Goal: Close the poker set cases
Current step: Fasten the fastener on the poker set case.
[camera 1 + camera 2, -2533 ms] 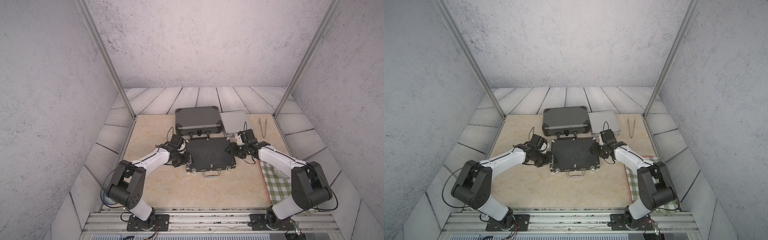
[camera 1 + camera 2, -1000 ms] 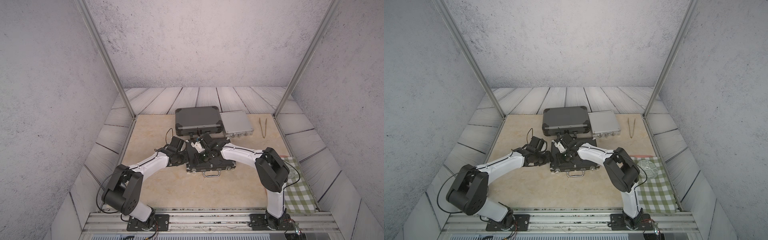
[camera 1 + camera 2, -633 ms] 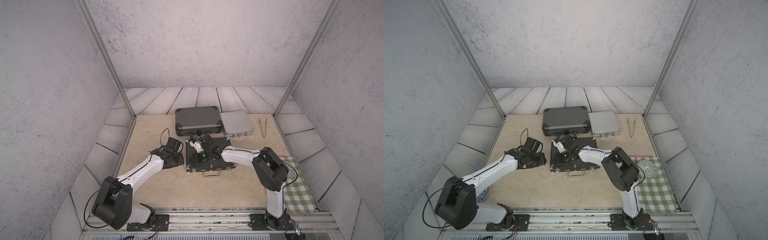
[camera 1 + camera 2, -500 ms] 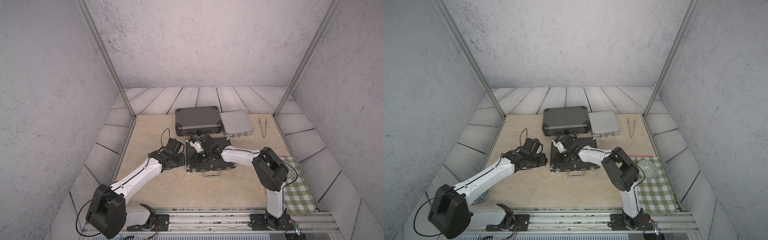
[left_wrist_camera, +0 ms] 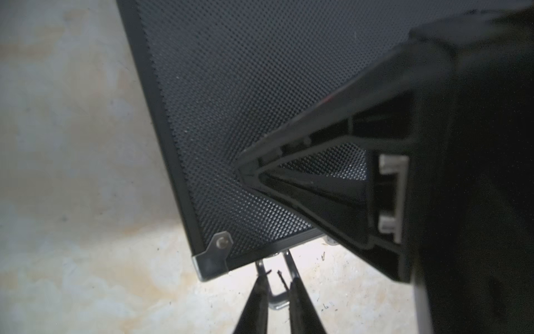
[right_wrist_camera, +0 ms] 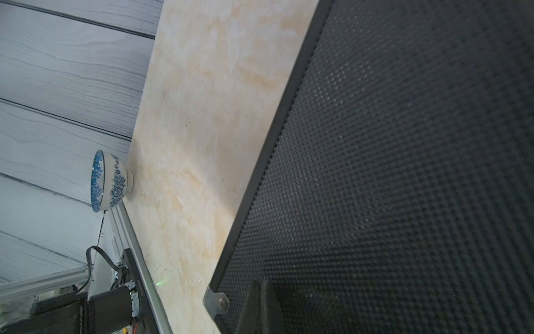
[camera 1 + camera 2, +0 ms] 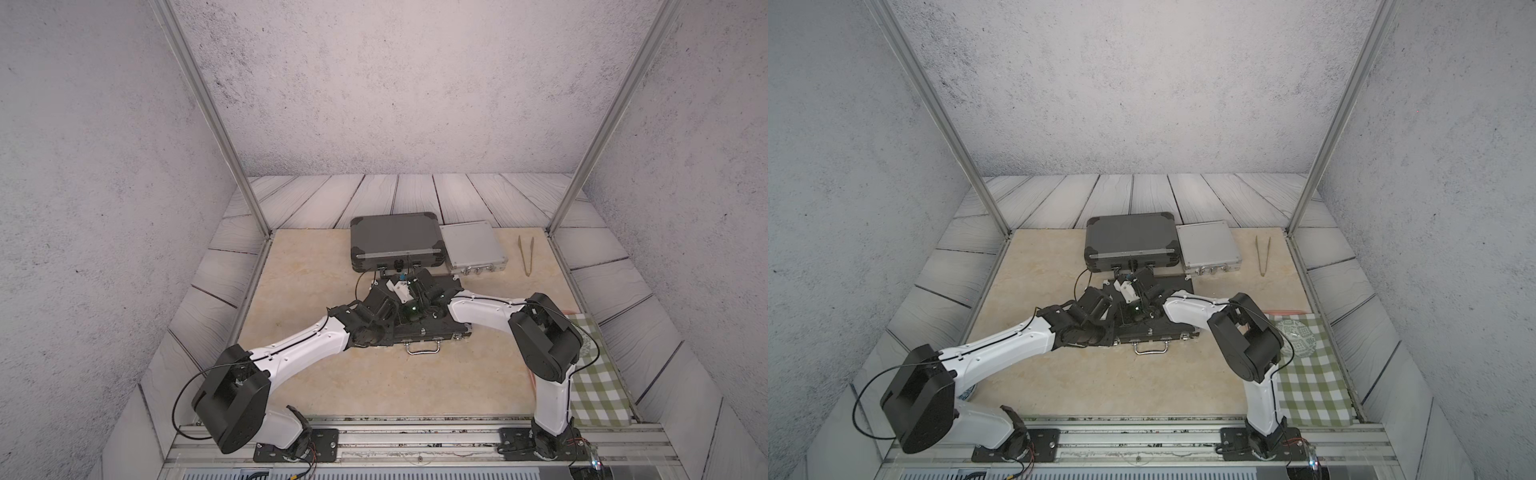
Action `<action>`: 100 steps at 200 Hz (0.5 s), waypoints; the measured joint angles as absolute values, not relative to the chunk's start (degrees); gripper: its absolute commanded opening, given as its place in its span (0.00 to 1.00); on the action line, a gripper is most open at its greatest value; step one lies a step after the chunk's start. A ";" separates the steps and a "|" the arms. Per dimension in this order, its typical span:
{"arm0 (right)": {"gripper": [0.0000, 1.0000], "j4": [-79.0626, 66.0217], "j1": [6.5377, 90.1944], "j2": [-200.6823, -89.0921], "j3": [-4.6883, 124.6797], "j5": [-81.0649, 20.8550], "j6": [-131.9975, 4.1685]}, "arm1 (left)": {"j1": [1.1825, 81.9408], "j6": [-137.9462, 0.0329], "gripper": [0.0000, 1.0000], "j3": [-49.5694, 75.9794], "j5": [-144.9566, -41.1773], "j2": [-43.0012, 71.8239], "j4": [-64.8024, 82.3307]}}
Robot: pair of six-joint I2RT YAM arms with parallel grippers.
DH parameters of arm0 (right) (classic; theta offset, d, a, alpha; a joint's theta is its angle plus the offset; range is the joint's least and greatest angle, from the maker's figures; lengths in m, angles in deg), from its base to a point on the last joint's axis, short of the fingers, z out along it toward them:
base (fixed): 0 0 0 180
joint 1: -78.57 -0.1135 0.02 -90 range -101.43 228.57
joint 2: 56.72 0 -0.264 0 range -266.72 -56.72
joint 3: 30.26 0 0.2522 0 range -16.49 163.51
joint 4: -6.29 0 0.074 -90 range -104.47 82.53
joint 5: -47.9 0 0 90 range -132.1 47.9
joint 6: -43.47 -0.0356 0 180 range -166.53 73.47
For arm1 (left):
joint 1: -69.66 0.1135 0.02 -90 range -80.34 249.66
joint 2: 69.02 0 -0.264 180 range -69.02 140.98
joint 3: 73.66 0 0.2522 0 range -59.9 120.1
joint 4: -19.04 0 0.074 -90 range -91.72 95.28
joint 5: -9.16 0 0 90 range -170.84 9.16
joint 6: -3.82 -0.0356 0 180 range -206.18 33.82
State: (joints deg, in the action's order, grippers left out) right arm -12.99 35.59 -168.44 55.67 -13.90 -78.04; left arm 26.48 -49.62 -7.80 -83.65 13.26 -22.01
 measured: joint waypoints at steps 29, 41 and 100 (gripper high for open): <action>0.03 -12.97 36.20 -168.14 55.25 -13.64 -78.12 | 26.09 -48.62 0.14 -9.27 -83.41 14.92 -20.35; 0.02 -13.01 36.42 -168.07 55.16 -13.55 -78.10 | 25.87 -48.29 0.14 -9.86 -83.23 15.38 -20.04; 0.03 -13.41 37.36 -168.01 55.14 -13.15 -78.10 | 25.43 -46.98 0.12 -10.97 -81.44 16.93 -18.42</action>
